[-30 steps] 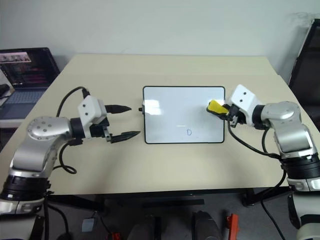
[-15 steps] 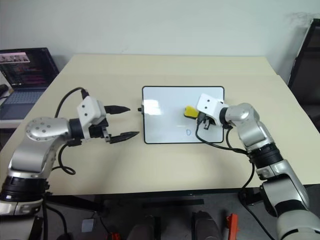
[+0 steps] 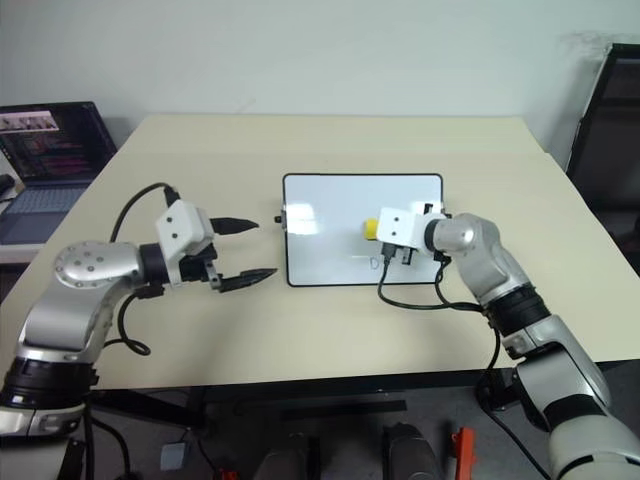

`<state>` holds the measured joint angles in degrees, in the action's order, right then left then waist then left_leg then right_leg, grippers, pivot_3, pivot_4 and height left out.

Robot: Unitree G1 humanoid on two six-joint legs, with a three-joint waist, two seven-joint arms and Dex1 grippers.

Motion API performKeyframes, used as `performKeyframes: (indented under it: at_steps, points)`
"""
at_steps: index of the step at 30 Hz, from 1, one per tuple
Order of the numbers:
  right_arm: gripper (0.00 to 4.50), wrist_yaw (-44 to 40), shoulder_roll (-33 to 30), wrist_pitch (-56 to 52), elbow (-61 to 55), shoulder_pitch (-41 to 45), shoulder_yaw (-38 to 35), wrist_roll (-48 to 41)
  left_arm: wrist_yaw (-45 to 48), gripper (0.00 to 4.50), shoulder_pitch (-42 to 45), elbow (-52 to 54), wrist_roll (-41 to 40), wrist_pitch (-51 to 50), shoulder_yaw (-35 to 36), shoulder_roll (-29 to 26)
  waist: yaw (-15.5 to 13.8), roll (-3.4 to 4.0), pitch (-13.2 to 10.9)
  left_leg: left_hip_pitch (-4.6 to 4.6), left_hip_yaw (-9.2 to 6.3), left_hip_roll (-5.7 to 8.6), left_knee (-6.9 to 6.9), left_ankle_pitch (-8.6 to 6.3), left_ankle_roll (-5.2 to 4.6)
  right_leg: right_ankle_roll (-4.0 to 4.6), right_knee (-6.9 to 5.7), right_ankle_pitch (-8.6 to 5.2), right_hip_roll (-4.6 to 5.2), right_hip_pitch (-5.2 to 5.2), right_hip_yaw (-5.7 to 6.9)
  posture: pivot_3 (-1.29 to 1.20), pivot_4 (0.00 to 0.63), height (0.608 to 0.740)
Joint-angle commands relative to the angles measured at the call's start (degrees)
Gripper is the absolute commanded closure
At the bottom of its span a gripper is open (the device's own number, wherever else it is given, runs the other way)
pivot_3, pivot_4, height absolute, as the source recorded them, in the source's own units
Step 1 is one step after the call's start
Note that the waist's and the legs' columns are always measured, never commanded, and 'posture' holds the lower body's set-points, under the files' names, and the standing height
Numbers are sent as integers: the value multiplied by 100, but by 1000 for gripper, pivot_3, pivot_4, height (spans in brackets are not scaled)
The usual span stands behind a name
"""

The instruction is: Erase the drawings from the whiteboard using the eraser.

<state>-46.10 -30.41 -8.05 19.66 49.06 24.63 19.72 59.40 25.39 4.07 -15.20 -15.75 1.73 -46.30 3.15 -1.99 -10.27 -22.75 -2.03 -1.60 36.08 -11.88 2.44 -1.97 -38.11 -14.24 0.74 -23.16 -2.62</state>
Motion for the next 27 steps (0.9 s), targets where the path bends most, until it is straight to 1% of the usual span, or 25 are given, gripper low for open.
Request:
performKeyframes:
  at_steps: [1,6,13,17,23,27]
  points:
    - [3536,-202,-101,-215,118,-285,252,320,7,0,158,61,13,104,6,-7,-3,-8,8,0,0,0,0,0,0,0,0,0,0,0,0,0,150,740]
    - [3536,-494,-224,-302,-172,-474,350,485,17,0,188,48,18,109,-15,16,-8,-12,11,3,0,-1,0,0,0,1,-1,1,0,1,0,0,150,740]
    - [3536,-1011,-424,-568,-799,-1059,725,897,31,0,203,-16,39,153,-44,44,-15,-35,35,7,1,-1,0,0,0,4,0,-1,0,4,-1,0,150,740]
    - [3536,-1113,-430,-688,-966,-1228,740,994,38,0,249,-65,43,172,-70,47,-14,-40,38,22,4,-3,1,2,-2,7,0,1,0,15,-3,0,150,740]
    - [3536,-955,-375,-662,-853,-1089,607,1040,59,0,328,-175,55,238,-106,41,-25,-41,38,44,0,-3,-1,3,-4,9,13,0,3,45,2,0,150,740]
    - [3536,-815,-240,-687,-832,-763,524,1080,66,0,354,-207,67,251,-117,49,-7,-39,37,58,3,-4,-1,3,-4,9,15,0,5,53,0,0,150,740]
